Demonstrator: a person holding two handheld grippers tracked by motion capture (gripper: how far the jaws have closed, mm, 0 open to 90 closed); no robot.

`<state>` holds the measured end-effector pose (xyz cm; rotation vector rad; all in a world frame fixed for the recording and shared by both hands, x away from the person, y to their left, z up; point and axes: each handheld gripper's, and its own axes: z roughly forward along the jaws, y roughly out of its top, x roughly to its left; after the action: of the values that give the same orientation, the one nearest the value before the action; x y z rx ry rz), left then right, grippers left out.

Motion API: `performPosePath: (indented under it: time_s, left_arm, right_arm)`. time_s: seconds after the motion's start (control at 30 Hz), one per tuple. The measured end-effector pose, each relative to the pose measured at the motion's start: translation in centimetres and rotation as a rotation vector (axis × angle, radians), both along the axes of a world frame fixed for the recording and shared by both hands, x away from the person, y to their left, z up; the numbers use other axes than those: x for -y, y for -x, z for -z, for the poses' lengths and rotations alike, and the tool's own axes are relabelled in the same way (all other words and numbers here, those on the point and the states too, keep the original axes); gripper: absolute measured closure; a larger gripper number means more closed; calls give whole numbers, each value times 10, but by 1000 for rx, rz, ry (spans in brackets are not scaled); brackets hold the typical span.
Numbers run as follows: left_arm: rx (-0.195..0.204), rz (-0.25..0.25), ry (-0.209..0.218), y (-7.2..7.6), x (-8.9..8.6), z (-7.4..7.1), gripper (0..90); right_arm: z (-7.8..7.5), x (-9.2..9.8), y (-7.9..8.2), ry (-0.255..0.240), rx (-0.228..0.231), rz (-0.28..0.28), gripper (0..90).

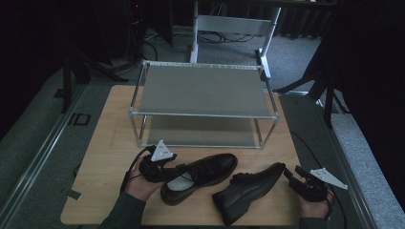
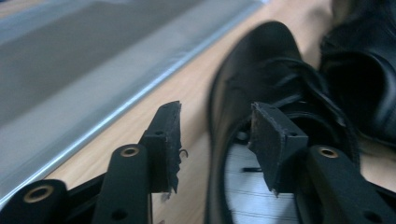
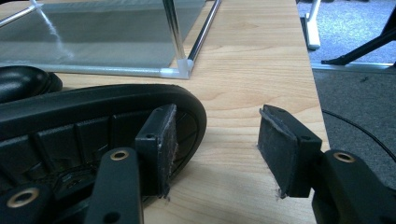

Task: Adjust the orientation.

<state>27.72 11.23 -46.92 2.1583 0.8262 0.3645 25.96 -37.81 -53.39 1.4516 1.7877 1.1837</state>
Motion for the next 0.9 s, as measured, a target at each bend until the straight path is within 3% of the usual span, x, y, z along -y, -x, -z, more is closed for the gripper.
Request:
performPosePath:
  time_s: [0.1, 0.3, 0.43, 0.57, 0.7, 0.8, 0.87, 0.9]
  left_arm:
    - [-13, 52, -48, -1, 10, 3, 558]
    - [-40, 91, -42, 0, 5, 6, 569]
    - [-48, 120, -71, 0, 7, 9, 539]
    - [-45, 142, -69, -8, 14, 9, 511]
    - [-63, 207, -102, -16, 25, 11, 517]
    - [-50, 210, -148, -20, 33, 13, 536]
    - [-39, 201, -146, -21, 34, 13, 563]
    - [-18, 193, -155, -19, 34, 12, 627]
  right_arm:
    - [0, 0, 0, 0, 1, -2, 454]
    - [0, 1, 0, 0, 2, -5, 452]
    - [0, 0, 0, 0, 3, -4, 451]
    - [0, 1, 0, -1, 2, -4, 448]
    - [1, 1, 0, -7, 1, -5, 445]
    - [1, 2, 0, -7, -2, -8, 442]
    - [1, 2, 0, -7, -2, -8, 442]
    - [1, 2, 0, -6, -2, -9, 442]
